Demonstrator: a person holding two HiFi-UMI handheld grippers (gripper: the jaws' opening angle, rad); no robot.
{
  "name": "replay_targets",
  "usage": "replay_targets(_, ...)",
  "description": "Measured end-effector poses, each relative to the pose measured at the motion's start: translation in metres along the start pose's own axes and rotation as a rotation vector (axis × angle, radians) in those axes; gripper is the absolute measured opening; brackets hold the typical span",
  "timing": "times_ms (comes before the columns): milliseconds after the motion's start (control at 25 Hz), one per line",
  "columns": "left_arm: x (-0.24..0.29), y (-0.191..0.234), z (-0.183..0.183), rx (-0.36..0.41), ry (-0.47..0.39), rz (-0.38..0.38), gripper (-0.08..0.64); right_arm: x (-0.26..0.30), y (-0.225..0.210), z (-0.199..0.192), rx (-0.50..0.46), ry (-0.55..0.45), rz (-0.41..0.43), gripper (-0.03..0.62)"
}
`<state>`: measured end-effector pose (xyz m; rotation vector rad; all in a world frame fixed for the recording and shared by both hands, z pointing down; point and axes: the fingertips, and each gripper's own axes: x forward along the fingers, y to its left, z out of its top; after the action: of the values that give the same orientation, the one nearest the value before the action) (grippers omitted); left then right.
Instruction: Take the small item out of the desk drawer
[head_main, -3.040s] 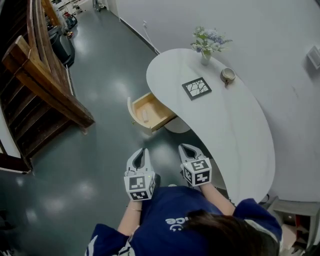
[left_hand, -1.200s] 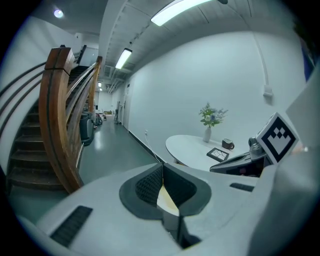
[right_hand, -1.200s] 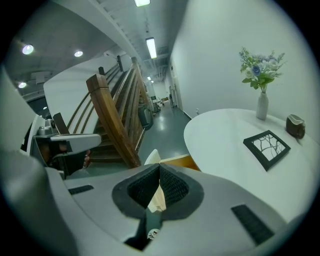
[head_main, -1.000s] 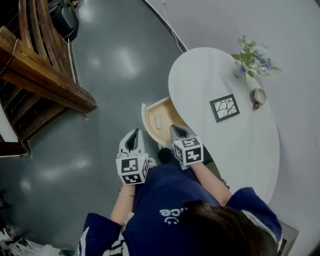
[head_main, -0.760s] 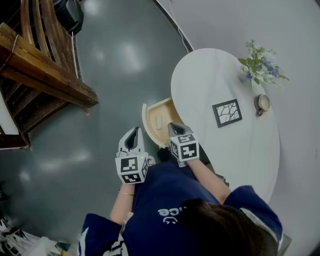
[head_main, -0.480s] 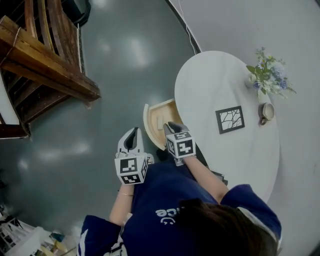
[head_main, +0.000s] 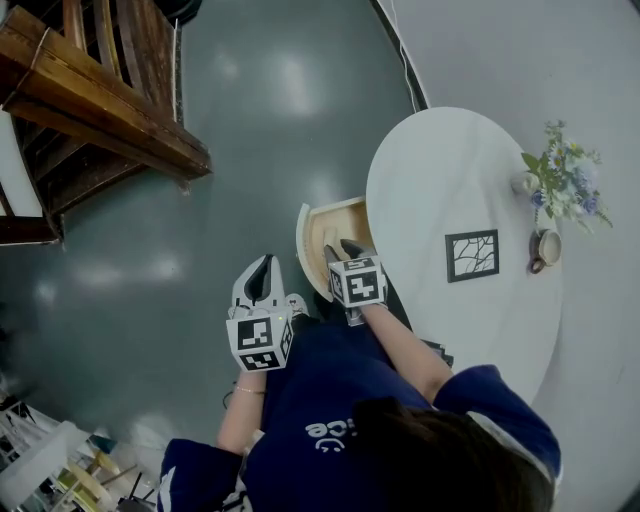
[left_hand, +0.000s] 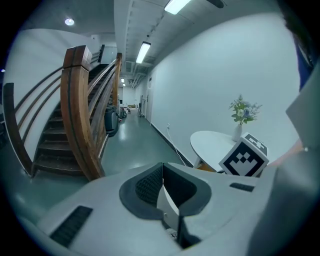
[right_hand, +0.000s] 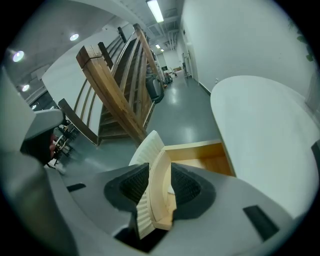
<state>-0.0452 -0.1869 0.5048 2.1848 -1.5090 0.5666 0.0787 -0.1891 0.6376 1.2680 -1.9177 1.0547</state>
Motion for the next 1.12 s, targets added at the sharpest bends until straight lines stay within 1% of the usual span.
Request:
replay_targets(120,-0.002,0.007,-0.001,-0.007,0.008,0.02,0.005,0.011,-0.002,-0.003,0.01,0.026,-0.017,0.172)
replay_targets(280,-0.005,0.016,-0.006,-0.015,0.024,0.045,0.005,0.029,-0.006,-0.01,0.016,0.066,-0.043,0.179)
replay_targets(520,-0.01,0.03,-0.01,-0.029,0.033,0.096,0.005,0.057,-0.017,-0.023,-0.012,0.131,-0.082,0.193)
replay_targets(640,-0.015,0.036,-0.017,-0.04,0.047,0.124,0.005,0.066,-0.019,-0.033,-0.02,0.17,-0.082,0.195)
replay_targets(840,-0.024,0.046,-0.026,-0.051,0.07,0.161,0.005,0.081,-0.026,-0.037,-0.072,0.189,-0.083,0.198)
replay_targets(1120,-0.034,0.055,-0.041,-0.063,0.117,0.191,0.005,0.108,-0.03,-0.044,-0.066,0.223,-0.096,0.213)
